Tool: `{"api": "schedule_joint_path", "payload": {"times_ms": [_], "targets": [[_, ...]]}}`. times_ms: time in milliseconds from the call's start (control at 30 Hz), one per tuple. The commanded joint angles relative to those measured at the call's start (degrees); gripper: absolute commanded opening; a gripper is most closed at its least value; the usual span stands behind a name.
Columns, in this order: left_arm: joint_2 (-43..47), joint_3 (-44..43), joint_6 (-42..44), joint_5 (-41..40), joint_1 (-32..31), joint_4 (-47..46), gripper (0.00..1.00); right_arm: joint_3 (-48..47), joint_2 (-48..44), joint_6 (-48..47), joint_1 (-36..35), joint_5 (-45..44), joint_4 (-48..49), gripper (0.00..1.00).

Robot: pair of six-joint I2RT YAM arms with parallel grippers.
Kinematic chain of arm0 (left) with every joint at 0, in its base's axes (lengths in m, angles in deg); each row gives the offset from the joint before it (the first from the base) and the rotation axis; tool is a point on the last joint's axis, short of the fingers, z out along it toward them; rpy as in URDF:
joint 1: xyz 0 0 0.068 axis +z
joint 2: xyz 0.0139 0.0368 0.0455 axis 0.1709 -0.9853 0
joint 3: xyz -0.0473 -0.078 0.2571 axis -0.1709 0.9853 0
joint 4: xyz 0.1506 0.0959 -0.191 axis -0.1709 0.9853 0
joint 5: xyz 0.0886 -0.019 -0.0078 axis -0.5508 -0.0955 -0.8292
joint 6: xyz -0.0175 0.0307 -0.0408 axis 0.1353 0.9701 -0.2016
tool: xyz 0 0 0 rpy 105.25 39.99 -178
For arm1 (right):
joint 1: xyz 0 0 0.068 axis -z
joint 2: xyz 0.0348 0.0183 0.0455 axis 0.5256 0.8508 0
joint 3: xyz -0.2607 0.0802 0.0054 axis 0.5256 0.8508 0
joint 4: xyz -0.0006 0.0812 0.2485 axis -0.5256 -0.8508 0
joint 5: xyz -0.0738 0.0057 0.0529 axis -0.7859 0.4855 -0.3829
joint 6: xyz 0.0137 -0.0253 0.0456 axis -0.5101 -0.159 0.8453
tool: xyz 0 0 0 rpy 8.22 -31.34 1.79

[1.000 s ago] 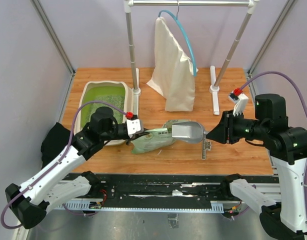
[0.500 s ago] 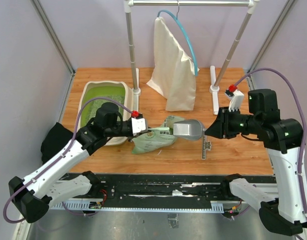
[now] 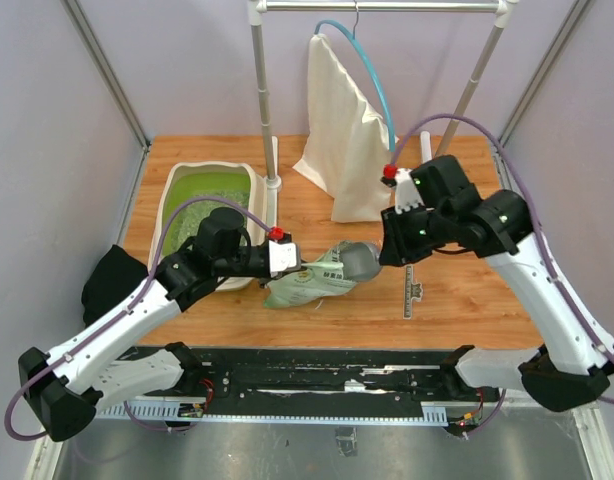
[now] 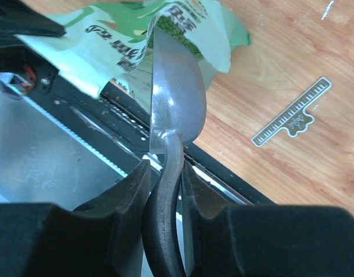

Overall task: Fill the litter box with clean litter
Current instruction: 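Scoop the cat litter from the cat litter bag.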

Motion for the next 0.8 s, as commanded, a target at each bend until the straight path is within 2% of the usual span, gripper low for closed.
{"api": "schedule_joint_path", "payload": {"times_ms": [0, 133, 333, 667, 767], "targets": [[1.61, -0.24, -0.04, -1.29, -0.60, -2.21, 0.00, -3.62, 5.86, 1.53, -7.15, -14.60, -4.47, 0.01], [3.63, 0.85, -1.73, -5.71, -0.69, -5.20, 0.01, -2.86, 9.13, 3.13, -7.99, -21.67, -7.96, 0.01], [8.25, 5.90, -1.92, -10.70, -0.69, -15.41, 0.00, 2.34, 3.56, 6.57, -7.67, -27.32, -7.98, 0.01], [1.15, 4.30, -4.29, -6.16, -0.69, -24.27, 0.01, 0.04, -1.16, 8.29, -7.46, -22.86, -12.88, 0.01], [-0.43, 3.99, -4.56, -4.74, -0.69, -22.49, 0.00, 2.89, 0.38, 6.33, -7.42, -19.71, -11.56, 0.01]]}}
